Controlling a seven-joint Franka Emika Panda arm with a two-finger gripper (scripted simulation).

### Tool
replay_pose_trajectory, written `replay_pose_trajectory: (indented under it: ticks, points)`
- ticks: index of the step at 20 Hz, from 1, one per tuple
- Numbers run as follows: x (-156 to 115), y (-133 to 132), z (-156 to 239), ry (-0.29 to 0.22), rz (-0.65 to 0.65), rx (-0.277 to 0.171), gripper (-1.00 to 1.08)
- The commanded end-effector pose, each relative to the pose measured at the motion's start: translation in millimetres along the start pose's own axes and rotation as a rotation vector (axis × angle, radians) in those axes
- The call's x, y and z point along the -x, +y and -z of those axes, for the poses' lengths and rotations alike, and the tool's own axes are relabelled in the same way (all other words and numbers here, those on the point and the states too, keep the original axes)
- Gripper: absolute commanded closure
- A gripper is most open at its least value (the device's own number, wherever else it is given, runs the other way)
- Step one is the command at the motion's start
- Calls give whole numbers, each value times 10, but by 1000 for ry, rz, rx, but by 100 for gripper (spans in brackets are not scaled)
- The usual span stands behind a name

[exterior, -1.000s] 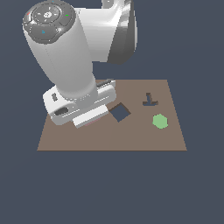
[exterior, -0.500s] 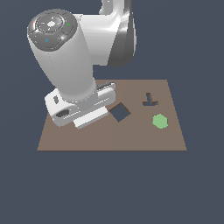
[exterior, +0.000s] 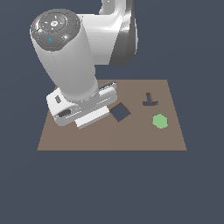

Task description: Insert a designated object into the corresponding slot on a board.

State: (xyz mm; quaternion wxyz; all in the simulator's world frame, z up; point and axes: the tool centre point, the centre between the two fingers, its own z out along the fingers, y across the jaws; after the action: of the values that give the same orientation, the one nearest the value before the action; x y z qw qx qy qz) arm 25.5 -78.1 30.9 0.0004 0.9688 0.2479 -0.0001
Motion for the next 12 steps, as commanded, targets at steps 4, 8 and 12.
replay_pose_trajectory:
  ticks: [4,8,12]
  points:
    - [-136,-329,33,1,48,0,108]
    - [-273,-724,71,0,103,0,108]
    - [-344,-959,93,0,135,0,108]
